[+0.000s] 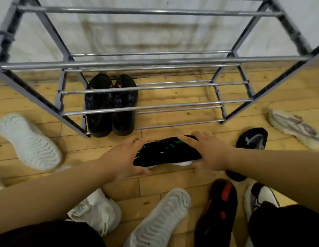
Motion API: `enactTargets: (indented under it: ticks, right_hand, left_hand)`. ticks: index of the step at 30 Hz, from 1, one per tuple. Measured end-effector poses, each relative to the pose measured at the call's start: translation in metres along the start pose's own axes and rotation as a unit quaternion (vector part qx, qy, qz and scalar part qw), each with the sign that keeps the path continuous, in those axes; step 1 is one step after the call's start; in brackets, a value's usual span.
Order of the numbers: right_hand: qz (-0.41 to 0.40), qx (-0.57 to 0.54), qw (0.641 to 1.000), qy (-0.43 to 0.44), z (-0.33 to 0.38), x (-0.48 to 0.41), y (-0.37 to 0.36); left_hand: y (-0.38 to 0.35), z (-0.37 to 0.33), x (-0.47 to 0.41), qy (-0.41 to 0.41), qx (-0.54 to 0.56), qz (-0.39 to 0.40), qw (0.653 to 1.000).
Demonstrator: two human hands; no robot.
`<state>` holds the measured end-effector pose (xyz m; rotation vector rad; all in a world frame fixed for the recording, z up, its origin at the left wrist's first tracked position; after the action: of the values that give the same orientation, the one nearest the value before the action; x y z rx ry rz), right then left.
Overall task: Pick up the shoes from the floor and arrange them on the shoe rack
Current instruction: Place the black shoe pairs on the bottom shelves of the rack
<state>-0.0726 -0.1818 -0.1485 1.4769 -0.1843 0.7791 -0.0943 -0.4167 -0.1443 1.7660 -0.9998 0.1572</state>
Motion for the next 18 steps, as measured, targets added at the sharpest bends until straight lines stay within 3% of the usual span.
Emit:
enactTargets:
  ticks: [5,10,15,18]
  right_hand:
    - [-0.047,0.08,0.992,0.08,0.004,0.077,0.135]
    - [-0.143,0.115,0.98,0.08,-0.007,0.204,0.225]
    - [-0.32,-0.007,0.947,0.029,-0.039,0.32,0.263]
    - [-0.349,-0.007,0.937,-0.03,-0.065,0.37,0.243]
  left_hand:
    - [0.072,-0.069,0.032,-0.05,-0.047,-0.019,0.997]
    - [0.142,-0.169,0.079,-0.144,-0.117,-0.077,0.98]
    - [0.181,-0.249,0.103,-0.149,-0.113,-0.117,0.975]
    - [0.198,-0.313,0.108,-0.176,-0.156,-0.181,0.955]
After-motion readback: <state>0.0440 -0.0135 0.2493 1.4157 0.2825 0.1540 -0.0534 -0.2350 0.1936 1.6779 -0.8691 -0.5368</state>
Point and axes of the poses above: each hand's wrist, its own x-axis away from the middle knuckle, its own y-axis out of the back of the hand, z = x × y, the point moved 10 cm from there along -x, towards the middle knuckle, and after that the axes turned 2 degrees about y, right-handed, at the moved point
